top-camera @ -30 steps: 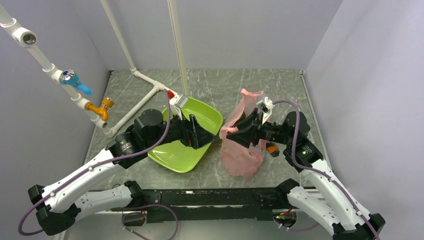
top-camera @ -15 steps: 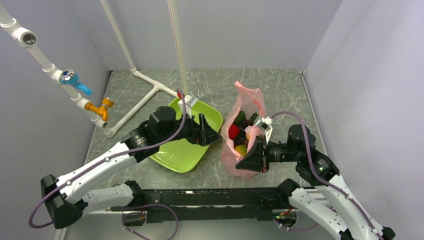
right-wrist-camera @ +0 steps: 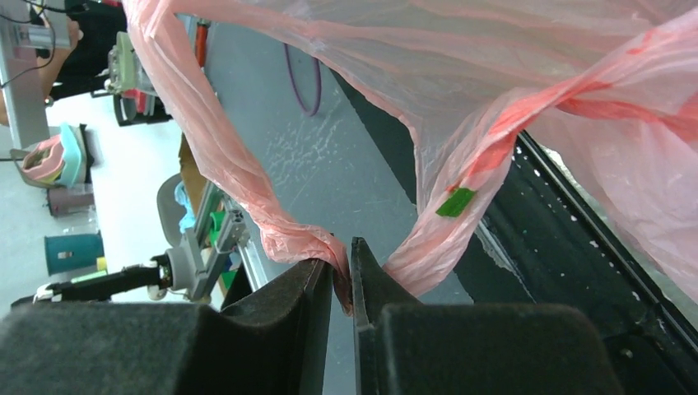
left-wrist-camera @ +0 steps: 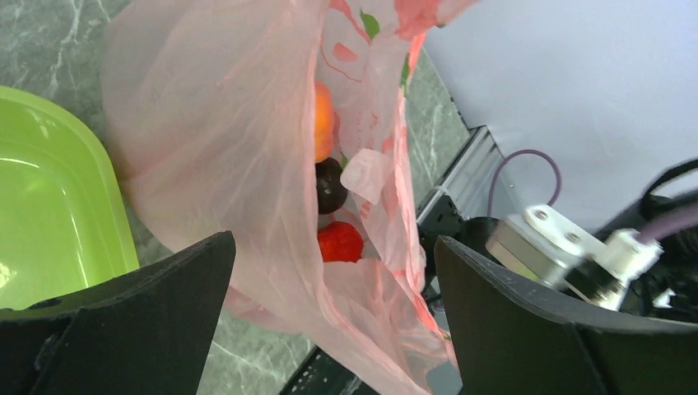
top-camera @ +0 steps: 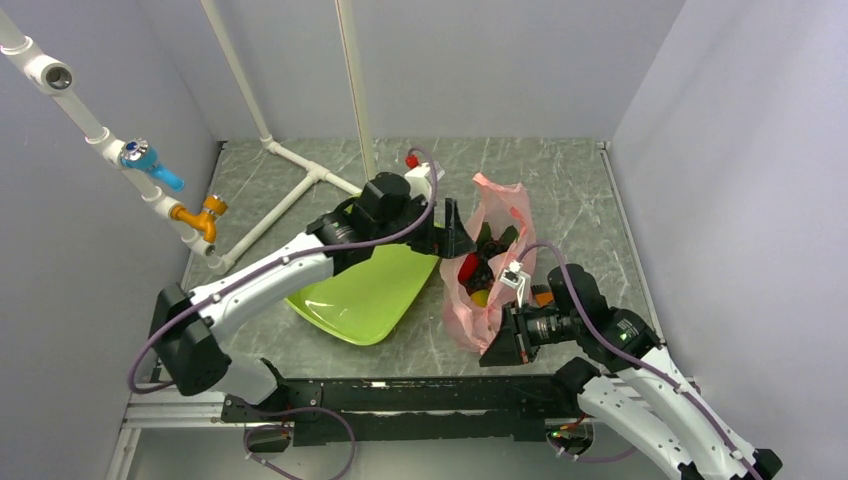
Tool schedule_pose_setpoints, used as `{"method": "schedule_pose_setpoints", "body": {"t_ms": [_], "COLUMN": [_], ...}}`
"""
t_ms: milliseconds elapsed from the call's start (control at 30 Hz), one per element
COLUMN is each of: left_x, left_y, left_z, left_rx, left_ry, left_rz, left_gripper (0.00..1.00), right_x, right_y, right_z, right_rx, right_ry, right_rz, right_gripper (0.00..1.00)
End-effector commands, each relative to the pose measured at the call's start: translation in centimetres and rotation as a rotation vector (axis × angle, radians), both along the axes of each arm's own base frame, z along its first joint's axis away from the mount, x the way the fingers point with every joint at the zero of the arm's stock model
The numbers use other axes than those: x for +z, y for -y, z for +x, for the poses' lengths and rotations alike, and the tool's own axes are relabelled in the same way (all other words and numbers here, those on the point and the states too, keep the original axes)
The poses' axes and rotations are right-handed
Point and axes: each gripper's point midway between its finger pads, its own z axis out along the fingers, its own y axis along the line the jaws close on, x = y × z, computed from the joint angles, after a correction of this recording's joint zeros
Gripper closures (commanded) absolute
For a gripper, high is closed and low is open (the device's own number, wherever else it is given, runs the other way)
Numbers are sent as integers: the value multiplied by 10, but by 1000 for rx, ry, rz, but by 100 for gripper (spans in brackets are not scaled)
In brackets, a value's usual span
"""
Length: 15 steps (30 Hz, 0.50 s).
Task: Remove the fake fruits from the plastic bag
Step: Adjust the plastic bag at the center of the board.
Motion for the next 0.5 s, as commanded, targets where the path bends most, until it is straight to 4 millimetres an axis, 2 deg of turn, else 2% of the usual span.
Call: {"method": "schedule_pose_setpoints", "body": {"t_ms": [0, 33, 167, 233, 300, 400, 433, 467], "left_x": [0, -1, -30, -40, -48, -63, -64, -63], "left_y": [17, 20, 23, 29, 36, 41, 42, 42], "left_z": [14, 17, 32, 34, 37, 46, 49, 52], "left_rx": [-43, -45, -11, -18, -32, -33, -29, -21], "left_ry": [36, 34, 21, 13, 4, -14, -16, -10], "left_rz": [30, 46, 159, 179, 189, 251, 264, 267], "left_gripper": [3, 4, 5, 7, 13, 32, 44, 62], "right_x": [-7, -7, -12, -18, -23, -27, -29, -32], "right_y": [4, 3, -2, -2, -2, -3, -4, -6], "right_z": [7, 9, 15, 21, 26, 30, 31, 31], "right_rx": [-55, -71, -91, -126, -159, -194, -199, -205], "right_ry": [32, 40, 45, 64, 88, 124, 124, 111], "right_rz": [-28, -24, 18, 20, 30, 74, 92, 107], "right_gripper": [84, 84, 85, 89, 91, 90, 89, 89]}}
